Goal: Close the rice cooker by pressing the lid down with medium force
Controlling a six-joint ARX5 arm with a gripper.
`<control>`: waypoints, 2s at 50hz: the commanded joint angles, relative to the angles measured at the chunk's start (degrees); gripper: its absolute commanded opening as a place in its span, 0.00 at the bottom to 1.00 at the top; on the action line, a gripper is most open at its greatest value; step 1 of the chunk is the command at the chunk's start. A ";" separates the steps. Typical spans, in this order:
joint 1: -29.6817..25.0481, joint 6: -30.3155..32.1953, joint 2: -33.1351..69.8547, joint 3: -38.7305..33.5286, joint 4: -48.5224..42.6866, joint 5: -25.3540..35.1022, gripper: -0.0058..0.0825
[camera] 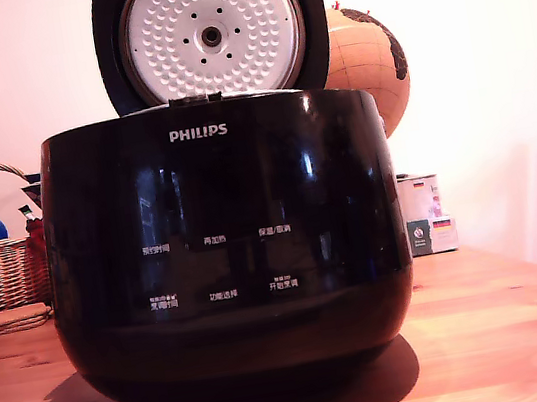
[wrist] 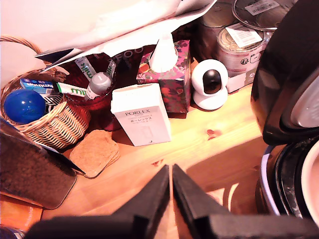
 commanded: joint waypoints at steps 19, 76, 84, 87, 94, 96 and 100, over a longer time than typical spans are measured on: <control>0.07 -0.17 0.13 0.31 3.56 2.36 0.04; -2.97 -9.60 30.34 31.15 2.47 37.22 0.04; -4.04 -9.60 30.34 31.15 1.88 37.18 0.04; -4.33 -9.55 30.34 31.15 1.42 37.13 0.04; -4.87 -9.55 30.36 31.15 0.26 36.44 0.04; -4.87 -9.55 30.36 31.15 -0.59 36.28 0.04; -5.07 -9.33 30.36 31.15 -3.48 36.24 0.04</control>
